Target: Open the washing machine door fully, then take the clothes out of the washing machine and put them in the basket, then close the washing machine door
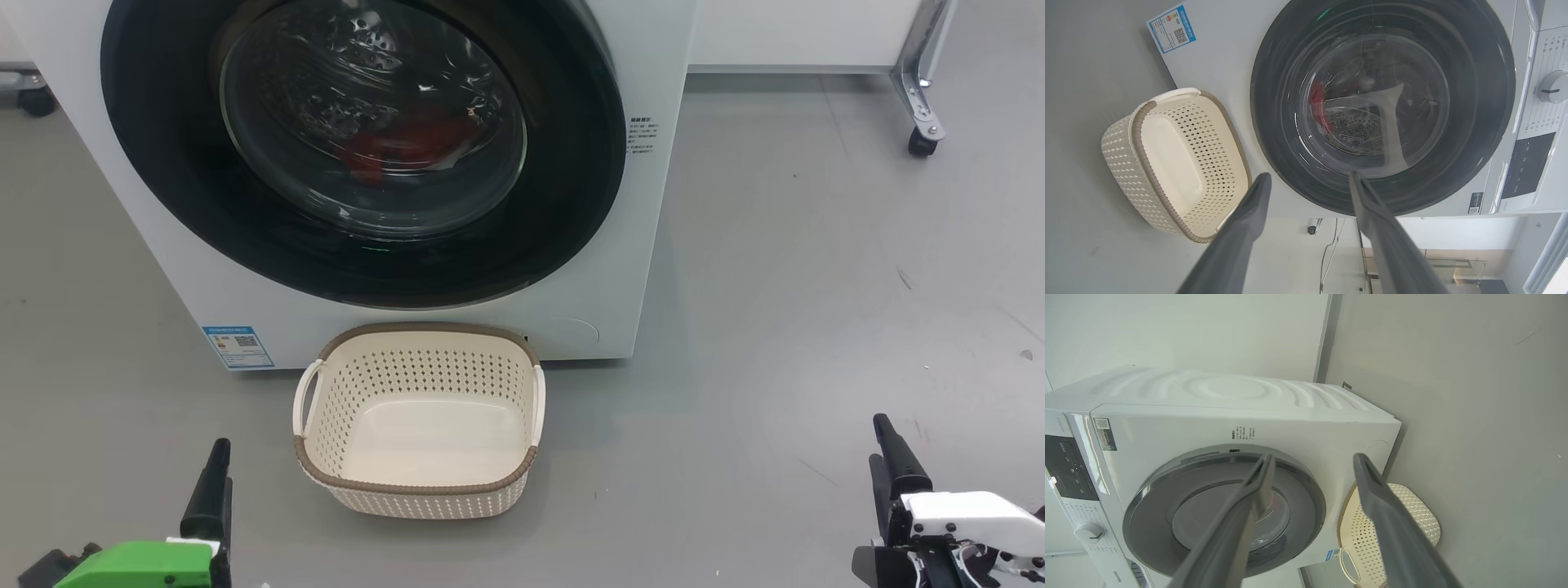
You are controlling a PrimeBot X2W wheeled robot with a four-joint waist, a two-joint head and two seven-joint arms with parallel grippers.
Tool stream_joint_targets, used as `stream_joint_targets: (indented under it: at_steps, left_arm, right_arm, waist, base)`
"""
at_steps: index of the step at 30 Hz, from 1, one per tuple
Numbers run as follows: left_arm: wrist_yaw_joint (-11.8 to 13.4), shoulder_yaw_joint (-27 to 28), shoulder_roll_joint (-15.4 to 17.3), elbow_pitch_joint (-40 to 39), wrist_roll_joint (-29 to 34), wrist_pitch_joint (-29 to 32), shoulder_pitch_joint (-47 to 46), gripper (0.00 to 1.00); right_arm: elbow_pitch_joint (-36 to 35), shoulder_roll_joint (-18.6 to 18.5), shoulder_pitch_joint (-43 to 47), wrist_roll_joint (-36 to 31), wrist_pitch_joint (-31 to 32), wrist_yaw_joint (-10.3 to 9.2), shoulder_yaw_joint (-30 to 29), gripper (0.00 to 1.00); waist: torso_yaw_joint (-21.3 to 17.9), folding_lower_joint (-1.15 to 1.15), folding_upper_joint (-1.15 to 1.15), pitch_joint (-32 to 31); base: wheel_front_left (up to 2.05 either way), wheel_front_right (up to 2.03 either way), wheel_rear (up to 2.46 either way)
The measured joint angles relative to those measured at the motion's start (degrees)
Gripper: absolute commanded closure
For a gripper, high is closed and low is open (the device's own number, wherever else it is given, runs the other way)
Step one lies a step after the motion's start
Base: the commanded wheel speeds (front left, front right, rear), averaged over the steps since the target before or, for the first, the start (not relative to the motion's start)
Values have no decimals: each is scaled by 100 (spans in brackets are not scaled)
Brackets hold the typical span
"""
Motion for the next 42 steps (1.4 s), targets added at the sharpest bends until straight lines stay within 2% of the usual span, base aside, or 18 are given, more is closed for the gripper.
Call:
stream_joint_targets:
  at_steps: [13, 20, 32, 42]
  left_arm:
    - [0, -320, 294, -149, 1002, -309, -44, 0]
    - [33, -472, 364, -230, 1499, -449, -48, 0]
    - [259, -905, 627, -363, 2841, -671, -49, 0]
    - [472, -1248, 727, -428, 3669, -833, -48, 0]
  right_arm:
    - [-86, -346, -123, -1123, -302, -59, 356, 0]
    - [-156, -488, -152, -1784, -411, -209, 610, 0]
    - [-221, -702, -231, -2960, -615, -436, 1139, 0]
    - [-220, -787, -232, -3746, -794, -632, 1494, 0]
  waist:
    - [25, 0, 0, -10]
    - [37, 0, 0, -27]
    - [59, 0, 0, -72]
    - [86, 0, 0, -94]
  base:
    - [0, 0, 0]
    - [0, 0, 0]
    - [0, 0, 0]
    - [0, 0, 0]
